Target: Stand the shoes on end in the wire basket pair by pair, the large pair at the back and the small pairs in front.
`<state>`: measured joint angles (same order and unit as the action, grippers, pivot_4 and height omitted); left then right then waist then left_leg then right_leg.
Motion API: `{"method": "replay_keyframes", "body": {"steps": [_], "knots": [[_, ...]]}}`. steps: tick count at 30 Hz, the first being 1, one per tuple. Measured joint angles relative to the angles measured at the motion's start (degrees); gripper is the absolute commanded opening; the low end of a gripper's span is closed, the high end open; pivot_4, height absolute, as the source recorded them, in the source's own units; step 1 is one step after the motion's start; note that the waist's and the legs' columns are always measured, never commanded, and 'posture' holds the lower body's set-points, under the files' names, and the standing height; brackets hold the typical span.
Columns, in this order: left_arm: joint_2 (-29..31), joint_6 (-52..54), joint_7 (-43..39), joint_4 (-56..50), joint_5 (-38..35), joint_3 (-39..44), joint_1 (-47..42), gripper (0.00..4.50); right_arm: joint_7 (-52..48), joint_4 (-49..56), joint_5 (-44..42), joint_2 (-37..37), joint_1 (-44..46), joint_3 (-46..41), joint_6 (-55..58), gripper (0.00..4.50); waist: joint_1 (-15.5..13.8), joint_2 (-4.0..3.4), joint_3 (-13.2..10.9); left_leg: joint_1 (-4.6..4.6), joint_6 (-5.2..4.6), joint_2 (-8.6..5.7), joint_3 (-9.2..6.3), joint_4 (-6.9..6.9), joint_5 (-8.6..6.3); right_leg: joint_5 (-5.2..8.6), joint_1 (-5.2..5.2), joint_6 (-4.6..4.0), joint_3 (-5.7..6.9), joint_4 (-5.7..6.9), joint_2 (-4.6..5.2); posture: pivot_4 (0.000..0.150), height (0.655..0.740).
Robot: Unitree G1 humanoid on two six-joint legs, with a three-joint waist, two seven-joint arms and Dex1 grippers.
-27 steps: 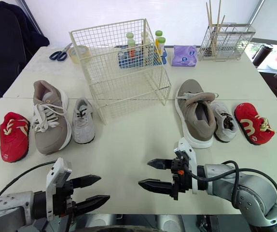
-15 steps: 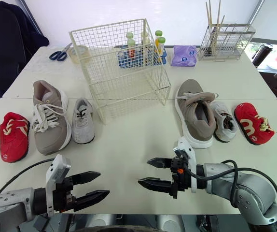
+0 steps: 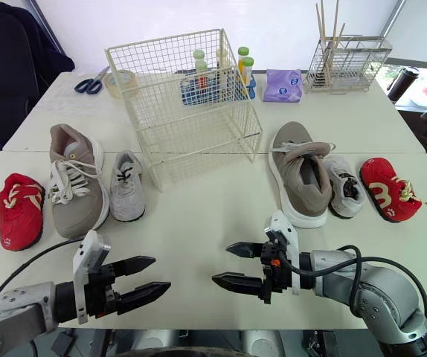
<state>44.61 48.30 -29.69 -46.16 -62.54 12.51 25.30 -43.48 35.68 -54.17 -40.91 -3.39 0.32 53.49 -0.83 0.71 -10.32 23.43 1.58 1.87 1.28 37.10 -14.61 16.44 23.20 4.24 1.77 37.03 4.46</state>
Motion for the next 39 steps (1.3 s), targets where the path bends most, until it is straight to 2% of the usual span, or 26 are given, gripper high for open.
{"method": "replay_keyframes", "body": {"steps": [5, 7, 10, 12, 15, 17, 21, 24, 30, 35, 36, 38, 39], "knots": [[0.03, 0.04, -0.21, 1.46, 0.27, -0.88, -2.68, 4.5, -0.35, 0.0, 1.27, -1.27, 0.35, 0.43, -0.23, 4.44, 0.04, 0.0, 0.0, 0.0, 0.0, -0.02, 0.0, 0.02, 0.0, 0.0, -0.01, 0.0, 0.0, 0.01, 0.01, 0.15, 0.74], [0.16, 0.07, -0.62, 3.21, 0.82, -1.48, -4.95, 4.5, -1.13, -0.16, 0.55, -3.28, 3.91, 0.0, 0.32, 4.44, 0.11, -0.01, 0.0, -0.02, 0.0, -0.03, 0.02, 0.05, 0.0, -0.01, 0.0, -0.01, -0.01, 0.05, 0.0, 0.15, 0.74], [2.36, 0.41, -2.48, 5.86, 0.16, -0.62, -10.77, 4.5, -4.16, -3.21, -2.36, -8.16, 18.44, -4.02, 1.57, 4.44, 0.19, -0.01, -0.03, -0.03, -0.01, -0.03, 0.03, 0.12, 0.01, -0.08, 0.03, -0.04, -0.03, 0.12, -0.1, 0.15, 0.74], [6.3, 1.58, -5.14, 7.41, -1.76, 0.71, -15.0, 4.5, -8.38, -8.01, -2.1, -11.64, 30.1, -3.61, 1.91, 4.44, 0.18, -0.05, -0.16, -0.02, 0.0, -0.01, 0.03, 0.12, 0.01, -0.08, 0.09, -0.05, -0.03, 0.14, -0.17, 0.15, 0.74], [14.57, 3.03, -10.1, 8.82, -5.04, 5.47, -24.0, 4.5, -18.08, -17.12, 4.13, -15.81, 48.31, -0.07, -2.33, 4.44, 0.07, -0.01, -0.33, 0.04, 0.0, 0.02, 0.04, -0.03, 0.01, -0.07, 0.11, -0.08, 0.0, -0.01, -0.35, 0.15, 0.74], [18.02, 3.94, -12.3, 9.14, -6.48, 7.24, -27.6, 4.5, -24.15, -22.12, 10.4, -16.45, 54.33, 4.55, -7.16, 4.44, 0.26, 0.06, -0.31, 0.05, -0.06, 0.02, 0.09, -0.07, -0.02, -0.08, 0.1, -0.03, -0.03, -0.04, -0.35, 0.15, 0.74], [23.5, 4.75, -15.39, 8.98, -7.41, 9.6, -33.68, 4.5, -37.02, -43.34, 29.97, -10.83, 67.27, 19.18, -26.91, 4.44, 1.64, 0.08, -0.46, 0.13, -0.12, -0.01, 0.25, -0.05, -0.06, -0.28, 0.23, 0.44, -0.17, 0.02, -0.33, 0.15, 0.74], [24.36, 5.35, -16.33, 8.83, -8.23, 10.62, -34.58, 4.5, -42.4, -59.8, 40.86, -5.13, 73.84, 24.8, -40.66, 4.44, 2.14, 0.06, -0.52, 0.13, -0.11, 0.04, 0.28, -0.08, -0.06, -0.29, 0.3, 0.47, -0.17, 0.08, -0.38, 0.15, 0.74], [24.84, 6.49, -14.06, 6.71, -10.09, 12.52, -34.41, 4.5, -44.37, -85.7, 53.51, 5.26, 83.42, 27.97, -58.96, 4.44, 1.92, 0.02, -0.63, 0.12, 0.01, 0.11, 0.2, -0.08, 0.02, -0.3, 0.32, 0.46, -0.17, 0.19, -0.46, 0.15, 0.74], [22.21, 6.58, -11.11, 6.43, -10.45, 15.81, -29.99, 4.5, -44.11, -95.86, 59.23, 9.52, 86.37, 28.03, -66.31, 4.44, 1.85, 0.02, -0.65, 0.13, 0.14, 0.07, 0.21, -0.06, 0.08, -0.31, 0.3, 0.45, -0.19, 0.22, -0.38, 0.15, 0.74], [21.03, 6.49, -10.78, 6.62, -9.98, 16.31, -28.36, 4.5, -43.82, -97.65, 60.72, 10.35, 87.14, 28.06, -67.36, 3.91, 1.91, 0.01, -0.65, 0.1, 0.14, 0.06, 0.24, -0.07, 0.09, -0.31, 0.3, 0.45, -0.22, 0.23, -0.37, 0.15, 0.74], [19.19, 6.35, -10.4, 6.99, -8.62, 16.53, -25.71, 4.5, -43.29, -99.87, 63.03, 11.5, 87.84, 28.18, -69.05, 3.15, 1.99, 0.02, -0.65, 0.09, 0.15, 0.07, 0.23, -0.06, 0.09, -0.31, 0.3, 0.45, -0.21, 0.27, -0.39, 0.15, 0.74], [18.6, 6.3, -10.35, 7.35, -7.51, 16.53, -24.41, 4.5, -42.76, -101.34, 64.53, 12.17, 88.09, 28.35, -69.78, 2.57, 2.0, 0.02, -0.65, 0.09, 0.17, 0.07, 0.23, -0.06, 0.1, -0.31, 0.3, 0.45, -0.21, 0.29, -0.39, 0.15, 0.74]]}}
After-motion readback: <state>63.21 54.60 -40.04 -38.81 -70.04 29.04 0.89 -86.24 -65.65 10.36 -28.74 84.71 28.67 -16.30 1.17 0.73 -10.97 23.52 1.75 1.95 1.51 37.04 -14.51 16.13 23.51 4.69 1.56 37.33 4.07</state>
